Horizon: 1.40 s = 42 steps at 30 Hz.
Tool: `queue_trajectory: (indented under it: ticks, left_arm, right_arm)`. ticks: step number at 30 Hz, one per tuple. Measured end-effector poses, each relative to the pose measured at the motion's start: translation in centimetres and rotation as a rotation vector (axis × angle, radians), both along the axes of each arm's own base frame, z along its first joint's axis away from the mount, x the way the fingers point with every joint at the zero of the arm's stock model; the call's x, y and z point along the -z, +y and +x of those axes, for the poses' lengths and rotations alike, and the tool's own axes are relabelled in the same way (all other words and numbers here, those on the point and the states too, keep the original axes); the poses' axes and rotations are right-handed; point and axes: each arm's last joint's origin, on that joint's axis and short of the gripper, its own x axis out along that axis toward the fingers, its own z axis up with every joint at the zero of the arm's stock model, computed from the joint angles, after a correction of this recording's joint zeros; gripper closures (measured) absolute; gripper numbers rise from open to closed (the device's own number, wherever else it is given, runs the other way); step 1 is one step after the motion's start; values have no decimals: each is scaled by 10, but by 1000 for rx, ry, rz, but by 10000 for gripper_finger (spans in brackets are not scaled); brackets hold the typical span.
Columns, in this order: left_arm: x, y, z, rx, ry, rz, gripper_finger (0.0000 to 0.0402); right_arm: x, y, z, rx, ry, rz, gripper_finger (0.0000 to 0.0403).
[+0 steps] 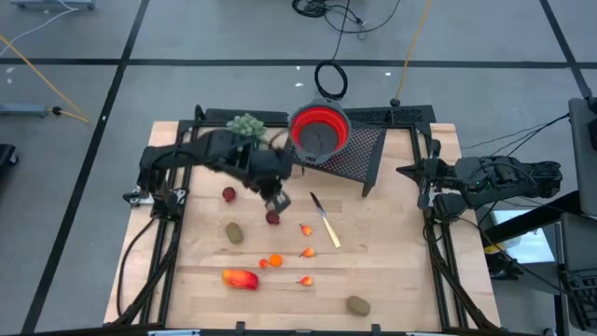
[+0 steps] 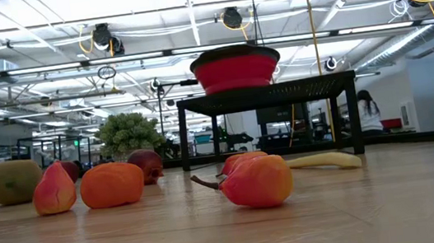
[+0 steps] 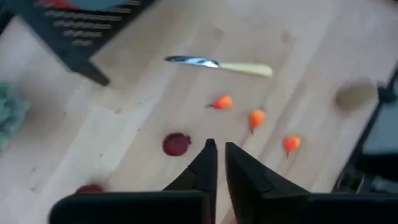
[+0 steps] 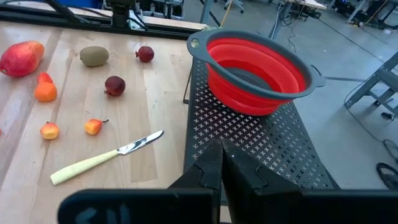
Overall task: Pick & Place Fruit
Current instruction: Put the red mango into the red strainer bowl on the shelf
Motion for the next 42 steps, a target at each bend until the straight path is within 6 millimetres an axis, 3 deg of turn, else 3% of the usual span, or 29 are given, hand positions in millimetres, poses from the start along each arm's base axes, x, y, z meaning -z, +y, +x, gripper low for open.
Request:
queue_trajectory:
  ticks: [4,15,28,42]
  left_arm:
    - [0,-29,-4,144,-1,62,399]
    - [12,-80,-9,198,15,141,363]
    - [102,-111,-10,204,372,7,289]
    - [149,-121,-16,210,494,-62,141]
  right_arm:
    - [0,0,0,-10,9,-24,403]
    - [0,0,0,-12,10,-27,403]
    - [-1,0,0,-12,3,-28,403]
    - [-1,0,0,-12,2,-26,403]
